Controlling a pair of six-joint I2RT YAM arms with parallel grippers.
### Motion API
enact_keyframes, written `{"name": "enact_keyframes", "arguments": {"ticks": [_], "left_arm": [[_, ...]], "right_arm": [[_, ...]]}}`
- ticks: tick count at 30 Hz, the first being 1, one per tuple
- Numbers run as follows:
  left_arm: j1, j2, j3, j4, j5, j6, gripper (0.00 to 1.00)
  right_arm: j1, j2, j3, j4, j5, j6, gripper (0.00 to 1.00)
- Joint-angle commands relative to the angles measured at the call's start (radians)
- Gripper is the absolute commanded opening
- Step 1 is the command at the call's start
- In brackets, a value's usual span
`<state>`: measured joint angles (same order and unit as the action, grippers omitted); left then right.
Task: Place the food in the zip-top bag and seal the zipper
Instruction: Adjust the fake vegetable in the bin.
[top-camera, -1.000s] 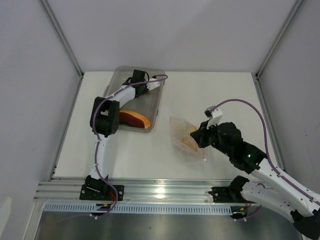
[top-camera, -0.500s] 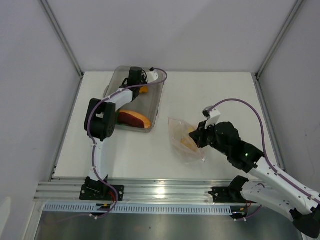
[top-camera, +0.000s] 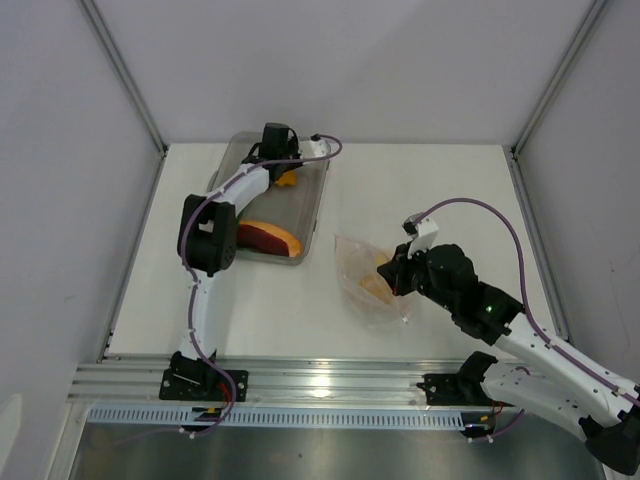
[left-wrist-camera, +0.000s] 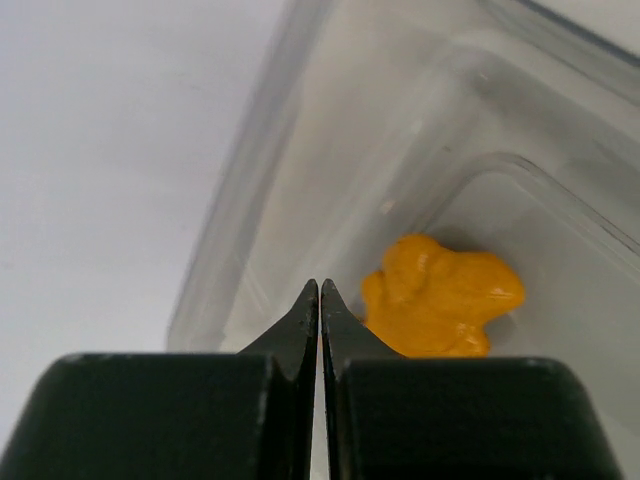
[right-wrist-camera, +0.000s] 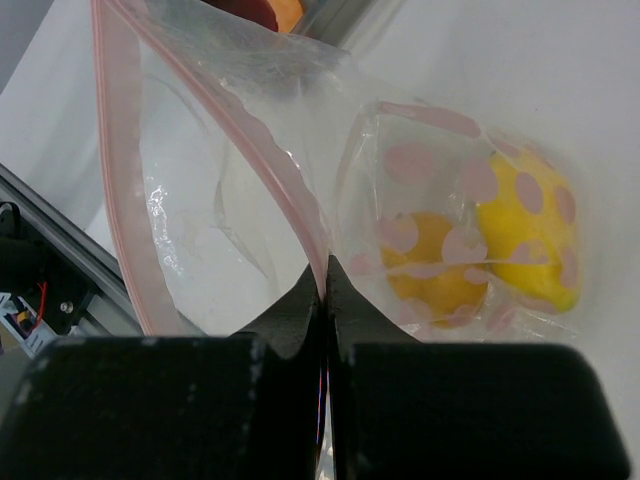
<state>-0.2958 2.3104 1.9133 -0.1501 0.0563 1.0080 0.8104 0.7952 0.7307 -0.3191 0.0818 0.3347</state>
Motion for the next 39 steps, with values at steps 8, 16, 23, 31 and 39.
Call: {"name": "enact_keyframes", "arguments": {"ticks": [8, 16, 23, 31, 39], "left_arm": [[0.009, 0.087, 0.067, -0.132, 0.007, 0.084, 0.0], [0.007, 0.077, 0.096, -0.288, -0.003, 0.081, 0.01], [0.006, 0.005, -0.005, -0.341, 0.049, 0.008, 0.0], [-0.012, -0.065, -0.092, -0.401, 0.065, -0.104, 0.01], [-0.012, -0.157, -0.2, -0.468, 0.111, -0.233, 0.01]], "right_arm": [[0.007, 0.001, -0.02, 0.071, 0.012, -0.025, 0.0], [0.009, -0.01, -0.02, 0.078, 0.009, -0.022, 0.0], [0.009, -0.031, -0.01, 0.063, 0.012, -0.019, 0.0], [0.015, -0.04, 0.044, -0.009, 0.038, -0.01, 0.0], [0.021, -0.073, 0.104, -0.104, 0.098, -0.014, 0.0]]}}
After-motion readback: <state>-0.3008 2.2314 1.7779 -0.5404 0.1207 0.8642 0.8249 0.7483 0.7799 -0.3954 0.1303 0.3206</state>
